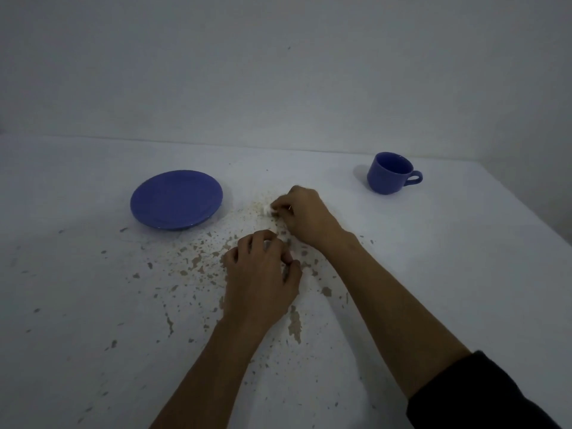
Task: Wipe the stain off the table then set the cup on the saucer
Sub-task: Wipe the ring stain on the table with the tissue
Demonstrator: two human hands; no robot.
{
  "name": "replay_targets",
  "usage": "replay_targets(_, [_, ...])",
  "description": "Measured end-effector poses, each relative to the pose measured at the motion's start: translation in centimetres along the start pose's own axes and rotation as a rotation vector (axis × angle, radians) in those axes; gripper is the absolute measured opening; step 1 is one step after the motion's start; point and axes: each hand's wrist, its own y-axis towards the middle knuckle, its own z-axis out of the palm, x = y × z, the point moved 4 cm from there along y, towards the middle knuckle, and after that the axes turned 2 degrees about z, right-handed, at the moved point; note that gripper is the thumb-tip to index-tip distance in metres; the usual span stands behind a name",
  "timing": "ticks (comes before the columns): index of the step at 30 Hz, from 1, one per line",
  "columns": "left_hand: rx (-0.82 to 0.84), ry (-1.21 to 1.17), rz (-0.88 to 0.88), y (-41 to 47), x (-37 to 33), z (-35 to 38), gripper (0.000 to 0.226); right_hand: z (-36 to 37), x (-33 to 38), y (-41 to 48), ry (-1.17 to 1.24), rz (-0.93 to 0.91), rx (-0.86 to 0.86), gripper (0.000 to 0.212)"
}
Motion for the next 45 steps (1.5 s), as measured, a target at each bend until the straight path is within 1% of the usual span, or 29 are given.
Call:
replay_targets(2, [0.000, -0.008, 0.003, 0.0, 0.0, 0.0, 0.014, -0.5, -2.5, 1.6, 0.004, 0.148, -0.119, 0.022])
replay_targets(4, [-0.004, -0.012, -0.002, 0.0, 0.0, 0.0, 0.014, -0.3, -4.9, 2.9, -0.031, 0.325, -0.141, 0.024])
replay_targets(5, [-0.004, -0.012, -0.005, 0.0, 0.0, 0.1, 0.013, 0.0, -5.5, 3.2, -0.057, 0.365, -0.135, 0.024])
replay_targets(6, [-0.004, -0.008, -0.009, 0.0, 0.0, 0.1, 0.013, 0.4, -5.4, 3.4, -0.086, 0.367, -0.130, 0.024])
replay_targets(8, [-0.007, -0.005, -0.008, 0.1, 0.0, 0.1, 0.015, 1.3, -3.9, 3.9, -0.130, 0.313, -0.106, 0.024])
replay_targets(12, [0.000, 0.010, -0.005, 0.1, 0.1, 0.2, 0.023, 2.5, -0.7, 3.8, -0.089, 0.206, -0.005, 0.032])
replay_targets(16, [0.001, 0.015, -0.001, 0.1, 0.1, 0.3, 0.028, 2.4, 1.3, 1.5, -0.037, -0.013, 0.137, 0.031])
replay_targets(19, [0.016, 0.020, -0.006, 0.0, 0.1, 0.2, 0.029, 1.4, 1.3, 1.2, -0.051, -0.081, 0.205, 0.028])
replay_targets(21, [0.025, -0.004, -0.006, 0.0, 0.1, 0.1, 0.024, 0.5, 0.5, 1.6, -0.079, -0.061, 0.170, 0.027])
replay_targets(24, [0.022, -0.021, 0.007, -0.1, 0.1, 0.0, 0.019, -0.5, -1.4, 1.7, -0.165, -0.005, 0.053, 0.031])
replay_targets(28, [0.016, -0.045, 0.020, -0.1, 0.1, 0.0, 0.015, -1.5, -3.7, 0.8, -0.255, 0.144, -0.007, 0.036])
replay_targets(30, [0.015, -0.038, 0.018, -0.2, 0.1, 0.0, 0.015, -1.7, -4.2, 0.0, -0.281, 0.226, -0.035, 0.031])
replay_targets(33, [0.006, -0.036, 0.010, -0.1, 0.1, 0.0, 0.014, -1.3, -3.9, -1.3, -0.302, 0.313, -0.037, 0.015])
replay_targets(37, [-0.019, -0.031, 0.007, -0.1, -0.1, -0.1, 0.014, -0.8, -2.6, -1.7, -0.249, 0.387, -0.003, 0.010])
replay_targets(40, [-0.014, -0.020, -0.001, -0.1, -0.1, 0.0, 0.018, -0.3, -0.9, -0.5, -0.240, 0.377, 0.010, 0.014])
replay_targets(45, [-0.013, 0.002, -0.006, 0.0, 0.0, 0.2, 0.022, 1.8, 2.3, 1.9, -0.249, 0.209, 0.110, 0.021])
